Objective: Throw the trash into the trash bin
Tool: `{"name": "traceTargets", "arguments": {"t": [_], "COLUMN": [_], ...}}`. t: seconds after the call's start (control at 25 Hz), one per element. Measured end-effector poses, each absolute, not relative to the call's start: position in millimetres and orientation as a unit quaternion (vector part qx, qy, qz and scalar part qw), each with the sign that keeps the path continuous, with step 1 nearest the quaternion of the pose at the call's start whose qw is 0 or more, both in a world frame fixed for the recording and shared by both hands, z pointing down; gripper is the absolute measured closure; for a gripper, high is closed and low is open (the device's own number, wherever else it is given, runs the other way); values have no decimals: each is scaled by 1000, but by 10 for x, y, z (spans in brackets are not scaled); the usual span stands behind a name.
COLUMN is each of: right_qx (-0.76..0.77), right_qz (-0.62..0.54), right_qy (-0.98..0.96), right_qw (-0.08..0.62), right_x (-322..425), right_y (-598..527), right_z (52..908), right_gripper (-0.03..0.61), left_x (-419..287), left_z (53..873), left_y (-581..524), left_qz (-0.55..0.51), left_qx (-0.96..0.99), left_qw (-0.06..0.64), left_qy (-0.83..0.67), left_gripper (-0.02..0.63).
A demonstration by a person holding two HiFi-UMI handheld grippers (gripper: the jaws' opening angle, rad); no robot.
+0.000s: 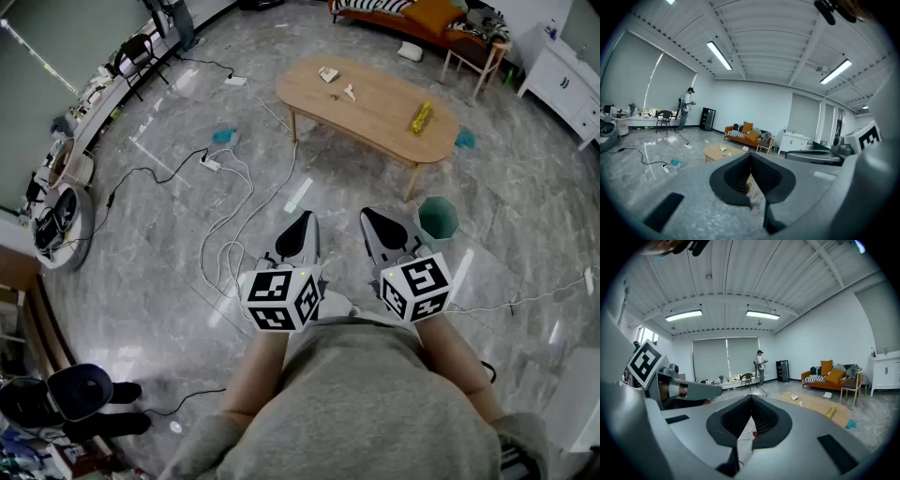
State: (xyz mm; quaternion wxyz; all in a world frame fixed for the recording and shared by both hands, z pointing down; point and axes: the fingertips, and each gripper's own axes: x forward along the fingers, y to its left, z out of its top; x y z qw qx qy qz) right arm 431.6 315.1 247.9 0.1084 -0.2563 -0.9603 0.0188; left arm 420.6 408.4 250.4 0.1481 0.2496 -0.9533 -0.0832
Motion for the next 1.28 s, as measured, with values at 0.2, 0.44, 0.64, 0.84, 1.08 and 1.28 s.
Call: {"name": "traceTargets", "arguments": {"t": [0.2, 0.44, 0.64, 0.84, 1.08, 1.28], "right_qx": [-259, -257, -256, -257, -262, -261], "right_qz": [30, 37, 40, 39, 49, 56], "right_qy": [-960, -961, -961, -961, -959, -960], "right_qw": [104, 99, 96, 96, 94, 89], "right_x": [4410, 4431, 4506, 4567, 4611, 4589], "right_y": [3233, 3252, 3190, 3133, 3116, 3090], "right_z": [2445, 2440, 2432, 2458, 2470, 2439], "right_gripper": [571, 571, 569, 569, 569, 569], "left_x": [4283, 4323, 4379, 4403, 4450, 4417], "left_z": [2528, 2455, 2454, 2497, 2540, 2571], "left_y": [4194, 4183, 4133, 4069, 4026, 4026], "left_qz": [-101, -92, -88, -76, -82, -85], "left_qx": [238, 253, 256, 254, 259, 262], "left_qw": [151, 127, 121, 125, 132, 138], "left_qy": [-954, -955, -955, -956, -953, -951], "left_gripper": [603, 603, 603, 603, 603, 603]}}
